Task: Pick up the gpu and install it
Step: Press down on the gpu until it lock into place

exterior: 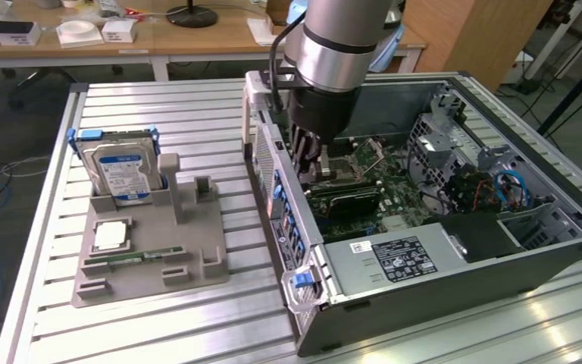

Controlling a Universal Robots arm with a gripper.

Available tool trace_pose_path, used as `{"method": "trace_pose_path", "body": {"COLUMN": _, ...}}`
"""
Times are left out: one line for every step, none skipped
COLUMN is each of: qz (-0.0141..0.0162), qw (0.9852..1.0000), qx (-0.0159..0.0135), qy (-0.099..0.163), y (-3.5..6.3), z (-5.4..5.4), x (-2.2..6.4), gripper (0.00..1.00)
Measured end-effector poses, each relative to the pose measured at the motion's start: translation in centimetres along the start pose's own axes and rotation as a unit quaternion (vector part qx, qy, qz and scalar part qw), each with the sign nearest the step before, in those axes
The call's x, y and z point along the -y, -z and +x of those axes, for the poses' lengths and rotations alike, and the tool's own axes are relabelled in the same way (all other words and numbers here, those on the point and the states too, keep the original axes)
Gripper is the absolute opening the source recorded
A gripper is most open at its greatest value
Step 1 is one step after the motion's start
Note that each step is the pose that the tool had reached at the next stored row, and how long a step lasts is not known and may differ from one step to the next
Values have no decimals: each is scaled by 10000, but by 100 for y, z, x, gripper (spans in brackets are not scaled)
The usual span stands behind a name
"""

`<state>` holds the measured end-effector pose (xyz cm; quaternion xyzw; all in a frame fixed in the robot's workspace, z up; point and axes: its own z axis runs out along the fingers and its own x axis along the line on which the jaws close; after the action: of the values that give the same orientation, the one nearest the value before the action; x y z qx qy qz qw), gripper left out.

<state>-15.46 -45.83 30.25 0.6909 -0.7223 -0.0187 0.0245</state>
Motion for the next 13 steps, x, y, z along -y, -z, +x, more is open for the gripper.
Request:
{"method": "trace_pose_path", "body": {"qz": -1, "qw": 10000, "qx": -2, "qy": 0, "y": -2, "z": 1, "x": 0, "gripper": 11}}
{"method": "trace_pose_path", "body": {"qz": -1, "qw": 10000, "qx": -1, "qy": 0, "y": -10, "z": 1, "x": 0, "gripper": 11}}
{"method": "trace_pose_path", "body": {"qz": -2, "qw": 10000, "qx": -3, "qy": 0, "y": -17, "z": 1, "x": 0, "gripper": 11}}
{"method": "trace_pose_path", "body": {"qz": -4, "qw": 10000, "qx": -6, "qy": 0, "y": -25, "z": 1, "x": 1, "gripper": 11}}
{"method": "trace_pose_path", "body": {"qz": -5, "qw": 10000, "qx": -9, "qy": 0, "y": -34, "z": 1, "x": 1, "gripper": 11}}
{"method": "trace_pose_path", "body": {"qz": -5, "qw": 10000, "qx": -10, "qy": 0, "y": -43, "z": 1, "x": 2, "gripper": 11}}
{"method": "trace_pose_path", "body": {"qz": -4, "qw": 10000, "qx": -9, "qy": 1, "y": -53, "z": 1, "x": 3, "gripper": 11}}
{"method": "trace_pose_path", "body": {"qz": -4, "qw": 10000, "qx": -8, "qy": 1, "y": -63, "z": 1, "x": 4, "gripper": 11}}
{"method": "trace_pose_path", "body": {"qz": -5, "qw": 10000, "qx": -10, "qy": 1, "y": -68, "z": -2, "x": 6, "gripper": 11}}
{"method": "trace_pose_path", "body": {"qz": -6, "qw": 10000, "qx": -11, "qy": 1, "y": -70, "z": -3, "x": 7, "gripper": 11}}
{"method": "trace_pose_path", "body": {"qz": -9, "qw": 10000, "qx": -10, "qy": 1, "y": -69, "z": -3, "x": 7, "gripper": 11}}
{"method": "trace_pose_path", "body": {"qz": -11, "qw": 10000, "qx": -5, "qy": 0, "y": -68, "z": -4, "x": 6, "gripper": 11}}
{"method": "trace_pose_path", "body": {"qz": -12, "qw": 10000, "qx": 3, "qy": 1, "y": -67, "z": -3, "x": 6, "gripper": 11}}
